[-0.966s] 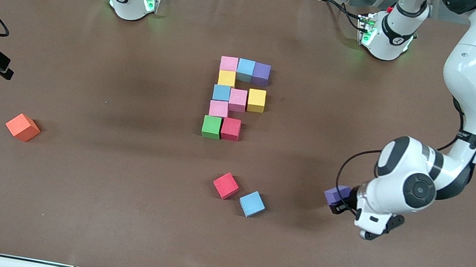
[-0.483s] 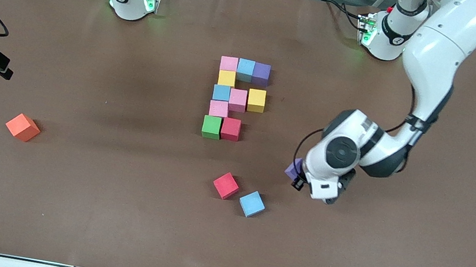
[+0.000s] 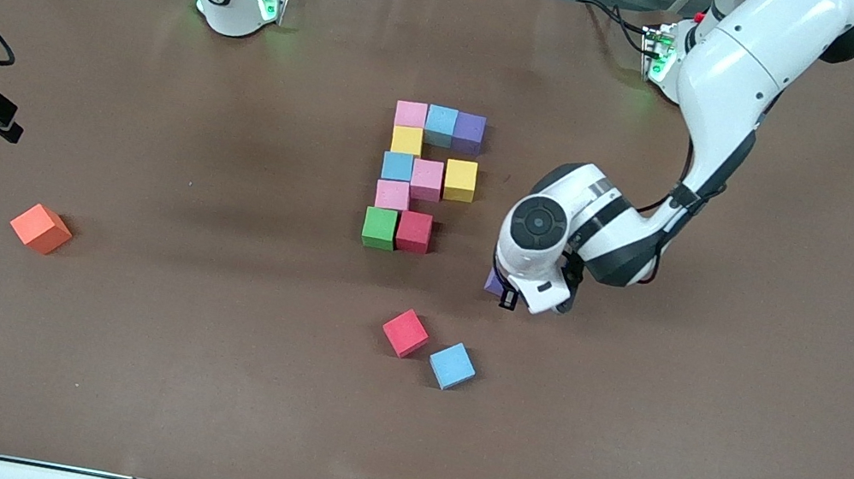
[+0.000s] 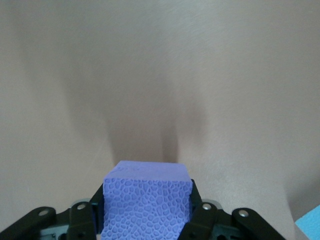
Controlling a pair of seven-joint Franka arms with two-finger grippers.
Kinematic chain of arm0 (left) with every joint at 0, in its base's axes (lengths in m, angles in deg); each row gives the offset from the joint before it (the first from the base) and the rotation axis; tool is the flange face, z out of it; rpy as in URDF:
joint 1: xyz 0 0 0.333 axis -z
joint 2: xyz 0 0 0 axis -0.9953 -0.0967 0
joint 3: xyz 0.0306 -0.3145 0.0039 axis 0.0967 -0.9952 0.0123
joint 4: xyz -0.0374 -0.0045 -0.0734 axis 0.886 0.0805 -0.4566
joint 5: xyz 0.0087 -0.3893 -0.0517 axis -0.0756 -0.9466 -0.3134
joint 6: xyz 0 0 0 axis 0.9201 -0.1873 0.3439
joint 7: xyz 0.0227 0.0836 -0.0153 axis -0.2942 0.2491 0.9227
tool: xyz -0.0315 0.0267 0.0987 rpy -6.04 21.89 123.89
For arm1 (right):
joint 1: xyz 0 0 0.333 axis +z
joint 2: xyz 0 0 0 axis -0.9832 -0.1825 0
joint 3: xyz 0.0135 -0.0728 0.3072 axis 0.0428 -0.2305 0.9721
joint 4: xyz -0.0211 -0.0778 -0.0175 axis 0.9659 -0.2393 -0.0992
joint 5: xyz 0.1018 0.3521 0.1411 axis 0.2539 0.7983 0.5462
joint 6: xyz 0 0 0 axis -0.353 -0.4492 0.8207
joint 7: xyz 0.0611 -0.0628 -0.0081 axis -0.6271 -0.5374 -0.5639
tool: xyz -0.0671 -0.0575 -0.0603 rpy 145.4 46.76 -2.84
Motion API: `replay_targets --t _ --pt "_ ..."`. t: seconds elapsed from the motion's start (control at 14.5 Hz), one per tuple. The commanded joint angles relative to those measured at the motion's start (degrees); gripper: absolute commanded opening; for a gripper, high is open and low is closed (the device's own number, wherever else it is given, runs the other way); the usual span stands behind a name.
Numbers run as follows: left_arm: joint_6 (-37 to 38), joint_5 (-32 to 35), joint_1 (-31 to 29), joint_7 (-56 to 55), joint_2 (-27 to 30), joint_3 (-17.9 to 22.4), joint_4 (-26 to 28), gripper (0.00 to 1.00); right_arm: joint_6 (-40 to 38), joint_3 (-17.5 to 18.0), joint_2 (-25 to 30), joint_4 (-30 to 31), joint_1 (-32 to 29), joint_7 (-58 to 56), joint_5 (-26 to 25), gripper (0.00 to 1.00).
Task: Arrange 11 blocks into digit 3
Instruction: 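Lower the purple cube beside the pink cube and open the left gripper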
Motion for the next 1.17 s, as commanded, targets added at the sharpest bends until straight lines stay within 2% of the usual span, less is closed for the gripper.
replay_targets --t 0.0,0.62,1.1 --pt "0.6 1.1 3.1 -7.8 -0.3 0.4 -0.1 0.19 0.0 0.1 1.5 1.5 -0.1 -0.2 -1.0 1.0" --pt "-1.6 1.0 11.2 -23.8 -2.8 0.5 -0.8 0.19 0.2 0.1 1.5 1.5 -0.1 -0.2 -1.0 1.0" --pt "-3.2 3.1 11.8 -27.0 -3.3 0.5 -2.7 0.2 0.7 0.1 1.5 1.4 -0.1 -0.2 -0.9 1.0"
